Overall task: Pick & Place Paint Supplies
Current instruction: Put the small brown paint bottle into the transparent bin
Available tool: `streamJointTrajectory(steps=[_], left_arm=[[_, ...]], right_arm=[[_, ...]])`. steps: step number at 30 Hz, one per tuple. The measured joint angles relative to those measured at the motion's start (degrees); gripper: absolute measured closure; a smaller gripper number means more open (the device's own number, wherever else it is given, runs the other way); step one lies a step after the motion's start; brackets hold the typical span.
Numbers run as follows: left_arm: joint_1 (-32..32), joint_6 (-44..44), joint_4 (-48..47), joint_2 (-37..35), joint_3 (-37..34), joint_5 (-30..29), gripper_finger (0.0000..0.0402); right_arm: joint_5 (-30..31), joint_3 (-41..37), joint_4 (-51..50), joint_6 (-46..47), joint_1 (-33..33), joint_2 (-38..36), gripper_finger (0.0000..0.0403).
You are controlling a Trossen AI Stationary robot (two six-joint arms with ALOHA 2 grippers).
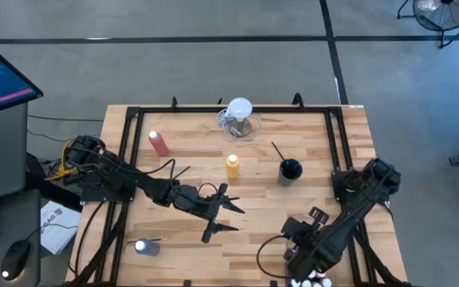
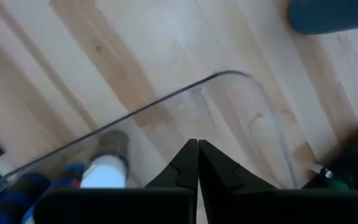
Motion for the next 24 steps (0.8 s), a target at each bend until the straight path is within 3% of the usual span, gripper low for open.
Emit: streamJointTrajectory(steps=[17,24], left_arm=[[0.00,-0.48,-0.26,0.00,0.00,0.81,0.0183],[0.00,-0.48,-0.36,0.00,0.00,0.98,0.0183]], right_arm=[[-1.56,-7.22,8.73,-1.80,1.90,-0.07,0.0403],[0.91,-16.47,16.07,-1.13,1.30,-9.63,0.0403]])
